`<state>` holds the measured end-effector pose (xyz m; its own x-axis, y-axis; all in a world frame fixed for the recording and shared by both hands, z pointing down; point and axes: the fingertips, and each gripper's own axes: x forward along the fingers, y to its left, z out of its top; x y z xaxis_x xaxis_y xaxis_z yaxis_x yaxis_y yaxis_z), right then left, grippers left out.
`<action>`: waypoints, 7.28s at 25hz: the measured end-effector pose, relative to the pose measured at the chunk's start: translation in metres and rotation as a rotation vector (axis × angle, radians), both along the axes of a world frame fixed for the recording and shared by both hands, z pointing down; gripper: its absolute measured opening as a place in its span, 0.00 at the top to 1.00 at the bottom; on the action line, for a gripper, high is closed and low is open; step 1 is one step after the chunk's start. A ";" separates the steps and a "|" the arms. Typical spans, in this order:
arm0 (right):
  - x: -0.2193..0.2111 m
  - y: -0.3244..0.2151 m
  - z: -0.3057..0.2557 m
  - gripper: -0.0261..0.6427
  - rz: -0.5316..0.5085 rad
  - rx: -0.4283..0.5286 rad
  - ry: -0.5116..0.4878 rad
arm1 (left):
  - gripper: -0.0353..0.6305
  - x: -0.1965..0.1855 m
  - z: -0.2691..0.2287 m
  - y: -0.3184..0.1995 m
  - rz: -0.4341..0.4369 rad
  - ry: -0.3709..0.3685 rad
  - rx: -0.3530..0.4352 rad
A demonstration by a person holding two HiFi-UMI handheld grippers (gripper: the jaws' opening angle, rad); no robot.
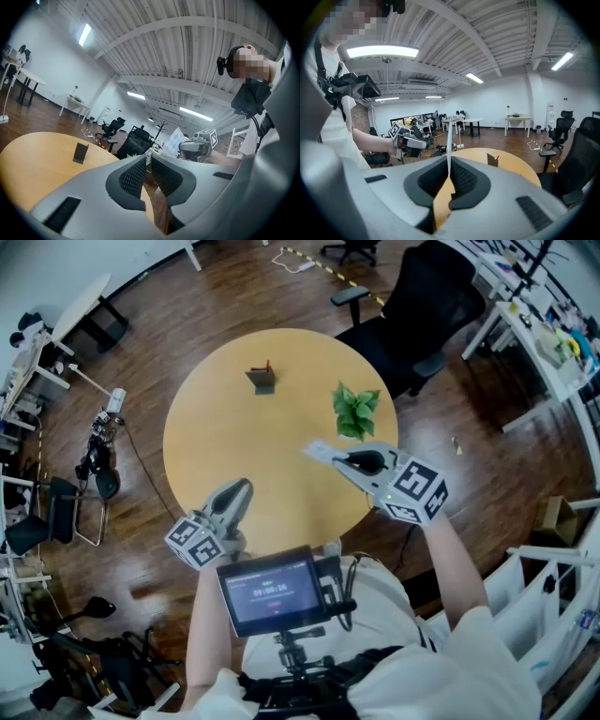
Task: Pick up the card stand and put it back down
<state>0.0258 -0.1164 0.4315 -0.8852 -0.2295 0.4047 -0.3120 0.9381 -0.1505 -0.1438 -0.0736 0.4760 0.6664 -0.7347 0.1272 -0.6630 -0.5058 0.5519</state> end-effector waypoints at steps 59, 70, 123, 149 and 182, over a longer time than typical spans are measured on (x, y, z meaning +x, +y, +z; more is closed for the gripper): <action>-0.015 -0.015 0.188 0.92 -0.006 -0.207 0.198 | 0.94 -0.026 0.121 0.016 -0.082 -0.135 -0.299; -0.005 -0.015 0.236 0.92 0.003 -0.245 0.273 | 0.94 -0.030 0.132 0.019 -0.092 -0.139 -0.332; -0.039 -0.021 0.356 0.92 -0.035 -0.343 0.372 | 0.94 -0.056 0.158 0.015 -0.148 0.040 -0.422; -0.032 -0.025 0.436 0.91 -0.018 -0.412 0.465 | 0.92 -0.061 0.171 0.008 -0.155 -0.086 -0.428; 0.006 -0.021 0.337 0.66 0.009 -0.121 0.324 | 0.92 -0.030 0.166 0.026 -0.078 -0.263 -0.372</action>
<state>0.0317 -0.1373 0.7686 -0.7045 -0.1696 0.6892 -0.3699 0.9165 -0.1526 -0.1738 -0.0476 0.6419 0.5205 -0.6537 0.5493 -0.8332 -0.2481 0.4942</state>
